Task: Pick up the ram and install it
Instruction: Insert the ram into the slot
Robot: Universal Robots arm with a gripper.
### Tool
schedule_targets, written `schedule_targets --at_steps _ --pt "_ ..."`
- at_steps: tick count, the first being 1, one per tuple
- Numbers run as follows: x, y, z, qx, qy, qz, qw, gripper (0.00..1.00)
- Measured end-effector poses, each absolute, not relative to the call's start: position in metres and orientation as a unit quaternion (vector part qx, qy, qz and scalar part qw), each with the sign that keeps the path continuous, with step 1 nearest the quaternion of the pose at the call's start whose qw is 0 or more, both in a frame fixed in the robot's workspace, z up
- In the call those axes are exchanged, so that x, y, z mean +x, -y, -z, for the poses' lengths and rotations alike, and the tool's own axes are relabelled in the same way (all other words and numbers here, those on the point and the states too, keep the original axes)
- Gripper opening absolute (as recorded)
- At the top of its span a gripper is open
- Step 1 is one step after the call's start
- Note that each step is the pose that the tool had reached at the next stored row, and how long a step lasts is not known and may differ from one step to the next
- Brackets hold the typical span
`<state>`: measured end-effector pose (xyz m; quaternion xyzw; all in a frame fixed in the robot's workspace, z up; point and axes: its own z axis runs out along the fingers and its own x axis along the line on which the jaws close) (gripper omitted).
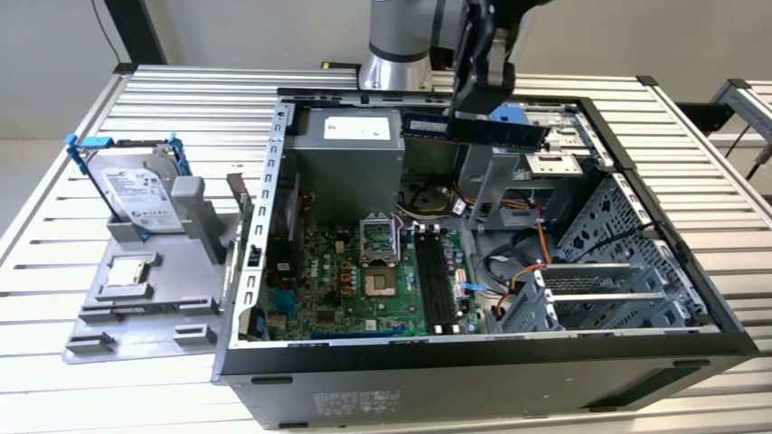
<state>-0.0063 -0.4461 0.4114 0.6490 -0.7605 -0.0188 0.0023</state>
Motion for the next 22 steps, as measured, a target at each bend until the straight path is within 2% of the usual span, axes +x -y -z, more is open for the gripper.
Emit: schedule_targets --at_steps 22 --pt "-0.0063 0.4461 -0.4114 0.489 0.872 0.019 -0.001 0.0"
